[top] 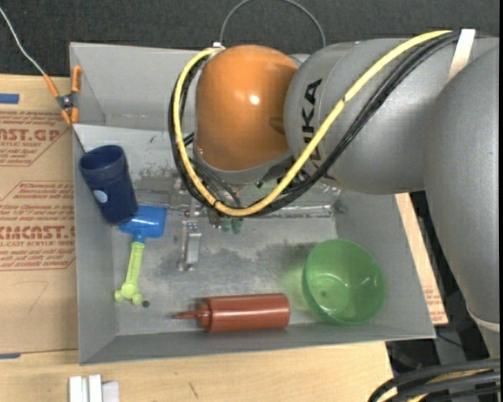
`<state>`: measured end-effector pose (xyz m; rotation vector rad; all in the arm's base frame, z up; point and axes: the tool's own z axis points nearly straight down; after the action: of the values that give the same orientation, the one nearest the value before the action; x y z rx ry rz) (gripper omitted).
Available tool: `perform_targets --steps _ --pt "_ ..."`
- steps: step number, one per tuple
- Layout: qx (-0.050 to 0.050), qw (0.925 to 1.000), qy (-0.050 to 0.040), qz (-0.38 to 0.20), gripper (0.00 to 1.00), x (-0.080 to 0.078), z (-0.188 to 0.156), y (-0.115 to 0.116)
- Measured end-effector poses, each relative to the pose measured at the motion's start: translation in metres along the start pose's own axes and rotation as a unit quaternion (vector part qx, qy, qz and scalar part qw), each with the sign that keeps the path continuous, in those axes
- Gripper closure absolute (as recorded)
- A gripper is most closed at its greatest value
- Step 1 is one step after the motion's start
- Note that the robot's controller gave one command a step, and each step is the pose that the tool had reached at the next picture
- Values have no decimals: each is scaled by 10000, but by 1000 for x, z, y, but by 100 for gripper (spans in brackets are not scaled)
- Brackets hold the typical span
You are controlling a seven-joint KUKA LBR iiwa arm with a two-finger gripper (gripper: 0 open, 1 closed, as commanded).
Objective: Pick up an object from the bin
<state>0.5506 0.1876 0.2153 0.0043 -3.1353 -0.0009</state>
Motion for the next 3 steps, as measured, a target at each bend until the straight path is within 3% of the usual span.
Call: perform_targets --steps 1,2,3 --pt "-6 10000 -38 9 0 -2 -5 -1" --pt "-3 9936 -32 -1128 0 -7 88 26" --pt "-2 9766 -55 -2148 0 0 54 29"
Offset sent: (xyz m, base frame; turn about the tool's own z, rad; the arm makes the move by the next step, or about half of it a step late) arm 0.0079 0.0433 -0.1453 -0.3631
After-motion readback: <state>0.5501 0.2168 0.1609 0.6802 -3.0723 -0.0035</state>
